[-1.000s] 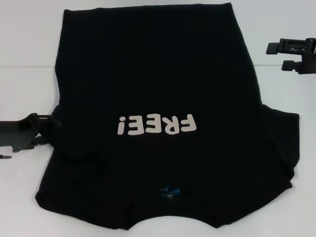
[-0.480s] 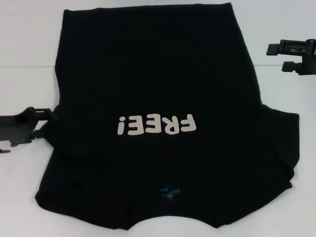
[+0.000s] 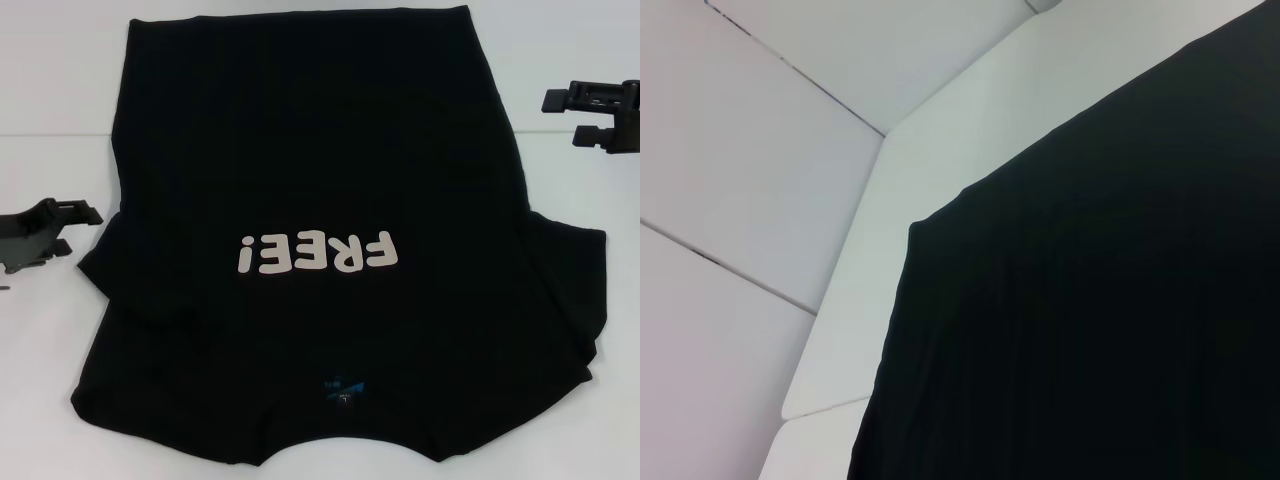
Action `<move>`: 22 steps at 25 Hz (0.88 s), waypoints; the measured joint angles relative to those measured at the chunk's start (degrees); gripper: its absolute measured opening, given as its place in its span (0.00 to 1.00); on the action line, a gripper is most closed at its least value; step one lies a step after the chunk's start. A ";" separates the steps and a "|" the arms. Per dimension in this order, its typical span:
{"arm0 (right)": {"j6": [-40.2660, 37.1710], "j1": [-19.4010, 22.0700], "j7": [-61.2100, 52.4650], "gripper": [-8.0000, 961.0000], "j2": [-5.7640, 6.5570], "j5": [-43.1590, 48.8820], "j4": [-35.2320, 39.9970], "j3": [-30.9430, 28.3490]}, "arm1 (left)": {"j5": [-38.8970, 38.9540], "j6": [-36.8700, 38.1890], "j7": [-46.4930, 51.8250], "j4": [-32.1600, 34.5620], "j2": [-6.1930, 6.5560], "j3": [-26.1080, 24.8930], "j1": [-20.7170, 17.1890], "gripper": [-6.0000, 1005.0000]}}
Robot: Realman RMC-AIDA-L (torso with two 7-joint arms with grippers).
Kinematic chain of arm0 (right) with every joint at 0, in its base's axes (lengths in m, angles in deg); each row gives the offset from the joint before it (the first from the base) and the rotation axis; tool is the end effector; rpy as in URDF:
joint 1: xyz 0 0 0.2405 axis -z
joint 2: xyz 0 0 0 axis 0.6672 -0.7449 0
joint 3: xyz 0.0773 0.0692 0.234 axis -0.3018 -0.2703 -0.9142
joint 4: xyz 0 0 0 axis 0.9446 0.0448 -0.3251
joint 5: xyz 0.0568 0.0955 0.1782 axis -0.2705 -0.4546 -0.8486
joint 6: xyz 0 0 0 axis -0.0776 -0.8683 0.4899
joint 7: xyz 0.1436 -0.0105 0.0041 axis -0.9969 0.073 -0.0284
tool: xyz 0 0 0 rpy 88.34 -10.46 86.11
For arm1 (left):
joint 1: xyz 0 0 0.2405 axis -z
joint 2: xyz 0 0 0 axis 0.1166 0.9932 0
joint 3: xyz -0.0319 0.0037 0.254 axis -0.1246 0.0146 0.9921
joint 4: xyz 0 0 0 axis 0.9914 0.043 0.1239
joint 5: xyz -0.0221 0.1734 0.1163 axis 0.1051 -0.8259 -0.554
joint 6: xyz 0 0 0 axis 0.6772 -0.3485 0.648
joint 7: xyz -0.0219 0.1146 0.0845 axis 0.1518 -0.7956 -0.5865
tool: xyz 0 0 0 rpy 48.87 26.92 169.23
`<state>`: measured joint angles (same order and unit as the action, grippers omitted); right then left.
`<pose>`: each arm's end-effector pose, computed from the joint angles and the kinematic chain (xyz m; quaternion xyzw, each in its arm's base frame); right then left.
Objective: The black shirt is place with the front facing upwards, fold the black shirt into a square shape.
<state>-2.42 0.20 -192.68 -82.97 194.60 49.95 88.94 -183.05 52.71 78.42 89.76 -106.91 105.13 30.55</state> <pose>0.2489 0.4275 0.1050 -0.7361 0.5989 0.2592 0.1795 -0.3492 0.3990 0.0630 -0.5792 -0.7208 -0.2058 0.3204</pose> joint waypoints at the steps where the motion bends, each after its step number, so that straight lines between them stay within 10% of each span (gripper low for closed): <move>1: 0.00 0.00 0.00 0.98 0.00 0.00 0.00 0.00 | 0.00 -0.29 -0.43 -0.06 0.03 0.01 0.06 0.56; 22: 0.28 0.05 -0.07 0.98 0.09 -0.11 0.00 0.00 | -0.57 -3.00 -5.25 -2.59 -0.34 2.07 0.38 0.53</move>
<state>-2.14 0.25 -192.74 -82.88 194.48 49.95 88.95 -183.62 49.71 73.17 87.17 -107.24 107.20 30.92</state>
